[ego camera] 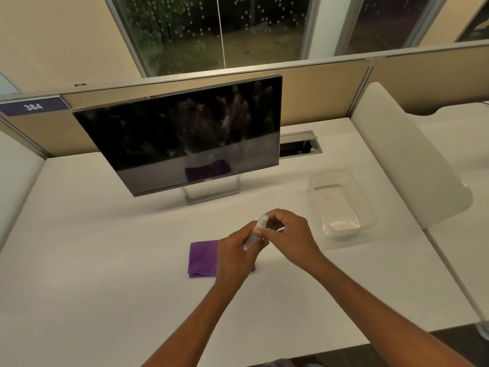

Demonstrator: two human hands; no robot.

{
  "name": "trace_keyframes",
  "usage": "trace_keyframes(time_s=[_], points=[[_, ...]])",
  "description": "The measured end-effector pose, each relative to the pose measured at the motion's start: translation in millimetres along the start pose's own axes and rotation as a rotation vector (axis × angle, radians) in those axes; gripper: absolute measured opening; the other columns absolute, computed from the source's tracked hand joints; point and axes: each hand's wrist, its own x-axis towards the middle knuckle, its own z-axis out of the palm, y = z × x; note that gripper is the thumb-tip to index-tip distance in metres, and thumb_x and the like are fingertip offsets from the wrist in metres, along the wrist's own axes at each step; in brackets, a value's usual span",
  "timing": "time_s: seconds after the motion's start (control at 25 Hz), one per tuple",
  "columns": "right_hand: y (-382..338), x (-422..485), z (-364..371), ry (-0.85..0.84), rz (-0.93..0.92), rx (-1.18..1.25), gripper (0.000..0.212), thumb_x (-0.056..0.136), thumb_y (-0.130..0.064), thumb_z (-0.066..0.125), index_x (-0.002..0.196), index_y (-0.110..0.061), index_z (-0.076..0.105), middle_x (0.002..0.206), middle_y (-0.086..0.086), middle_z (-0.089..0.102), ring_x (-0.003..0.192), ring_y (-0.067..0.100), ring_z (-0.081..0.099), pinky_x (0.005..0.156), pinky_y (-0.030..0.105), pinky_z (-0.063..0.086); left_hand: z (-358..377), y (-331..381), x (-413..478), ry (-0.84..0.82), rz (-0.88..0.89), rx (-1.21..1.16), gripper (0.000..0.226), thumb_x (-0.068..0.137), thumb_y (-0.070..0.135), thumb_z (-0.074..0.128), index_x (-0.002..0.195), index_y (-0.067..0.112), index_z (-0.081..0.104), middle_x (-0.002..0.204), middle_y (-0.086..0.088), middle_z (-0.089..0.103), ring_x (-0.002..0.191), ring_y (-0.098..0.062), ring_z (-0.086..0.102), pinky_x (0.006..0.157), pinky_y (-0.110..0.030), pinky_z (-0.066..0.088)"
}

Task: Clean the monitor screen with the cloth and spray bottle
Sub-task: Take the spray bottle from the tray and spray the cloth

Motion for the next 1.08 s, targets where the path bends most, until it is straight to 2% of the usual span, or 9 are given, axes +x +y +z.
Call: trace_keyframes(time_s=[0.16, 0.24, 0.32, 0.36, 0.44, 0.64, 0.84, 0.96, 1.08], points=[[-11.0, -7.4, 22.5, -0.012, -0.008, -0.002, 0.016, 0.084, -0.027, 0.089, 0.086, -0.031, 0.074, 0.091, -0.014, 0.076, 0.086, 0.005, 0.069, 0.070, 0.008, 0.053, -23.9, -16.2, -8.7, -0.065, -0.002, 0.034, 0.054, 0.095, 0.034, 0.075, 0.127, 0.073, 0.056, 0.106, 0.049, 0.067, 0.099, 0.012, 0.071, 0.079, -0.004, 0.054], [-15.5, -10.9, 32.4, 0.004, -0.011, -0.021, 0.015, 0.085, -0.025, 0.088, 0.085, -0.029, 0.074, 0.089, -0.012, 0.075, 0.085, 0.004, 0.068, 0.069, 0.007, 0.052, -32.3, -31.1, -11.5, -0.083, -0.041, 0.097, 0.055, 0.093, 0.025, 0.080, 0.134, 0.058, 0.062, 0.108, 0.039, 0.072, 0.099, 0.005, 0.073, 0.085, -0.015, 0.060], [-19.1, -14.1, 40.9, 0.030, 0.006, -0.058, 0.014, 0.085, -0.024, 0.088, 0.086, -0.027, 0.075, 0.088, -0.012, 0.074, 0.083, 0.005, 0.068, 0.068, 0.009, 0.052, -38.4, -43.8, -13.3, -0.108, -0.103, 0.139, 0.047, 0.094, 0.024, 0.080, 0.137, 0.038, 0.069, 0.113, 0.022, 0.079, 0.101, -0.005, 0.076, 0.091, -0.032, 0.064], [-20.8, -16.0, 45.5, 0.047, 0.013, -0.083, 0.013, 0.085, -0.023, 0.088, 0.085, -0.026, 0.075, 0.087, -0.012, 0.074, 0.081, 0.006, 0.069, 0.067, 0.010, 0.053, -41.3, -47.5, -14.1, -0.119, -0.116, 0.145, 0.045, 0.095, 0.024, 0.080, 0.138, 0.034, 0.070, 0.114, 0.016, 0.081, 0.101, -0.007, 0.076, 0.092, -0.036, 0.064], [-23.4, -19.7, 53.3, 0.080, 0.012, -0.134, 0.012, 0.086, -0.022, 0.087, 0.086, -0.024, 0.075, 0.087, -0.012, 0.073, 0.080, 0.007, 0.068, 0.065, 0.011, 0.052, -45.9, -52.3, -15.5, -0.128, -0.095, 0.144, 0.044, 0.096, 0.023, 0.078, 0.136, 0.037, 0.070, 0.112, 0.015, 0.081, 0.101, -0.004, 0.075, 0.091, -0.033, 0.064], [-23.4, -28.8, 59.9, 0.098, -0.058, -0.205, 0.015, 0.086, -0.022, 0.088, 0.084, -0.022, 0.072, 0.084, -0.012, 0.070, 0.076, 0.008, 0.066, 0.064, 0.010, 0.051, -55.0, -58.6, -17.8, -0.206, -0.033, 0.144, 0.056, 0.095, 0.017, 0.076, 0.136, 0.053, 0.061, 0.106, 0.021, 0.080, 0.097, 0.001, 0.074, 0.085, -0.022, 0.062], [-22.5, -32.1, 53.1, 0.101, -0.163, -0.175, 0.014, 0.085, -0.012, 0.087, 0.084, -0.018, 0.075, 0.081, -0.016, 0.069, 0.076, 0.004, 0.065, 0.065, 0.006, 0.047, -59.9, -65.9, -13.8, -0.291, -0.036, 0.115, 0.046, 0.094, 0.014, 0.075, 0.129, 0.044, 0.070, 0.102, 0.022, 0.079, 0.098, 0.000, 0.074, 0.083, -0.015, 0.058], [-24.1, -22.6, 37.6, 0.063, -0.191, -0.110, 0.015, 0.085, -0.014, 0.088, 0.090, -0.024, 0.078, 0.087, -0.018, 0.072, 0.084, 0.002, 0.068, 0.068, 0.005, 0.048, -67.3, -75.3, -19.6, -0.325, -0.110, 0.035, 0.025, 0.099, 0.033, 0.075, 0.124, 0.035, 0.077, 0.101, 0.019, 0.080, 0.096, -0.003, 0.076, 0.083, -0.023, 0.061], [-9.9, -2.0, 17.0, 0.094, -0.090, -0.092, 0.024, 0.082, -0.012, 0.089, 0.095, -0.029, 0.080, 0.089, -0.014, 0.072, 0.079, -0.001, 0.066, 0.070, 0.005, 0.048, -73.2, -74.6, -27.4, -0.251, -0.191, -0.041, 0.030, 0.095, 0.042, 0.076, 0.124, 0.036, 0.078, 0.102, 0.016, 0.081, 0.095, -0.007, 0.078, 0.088, -0.037, 0.065]])
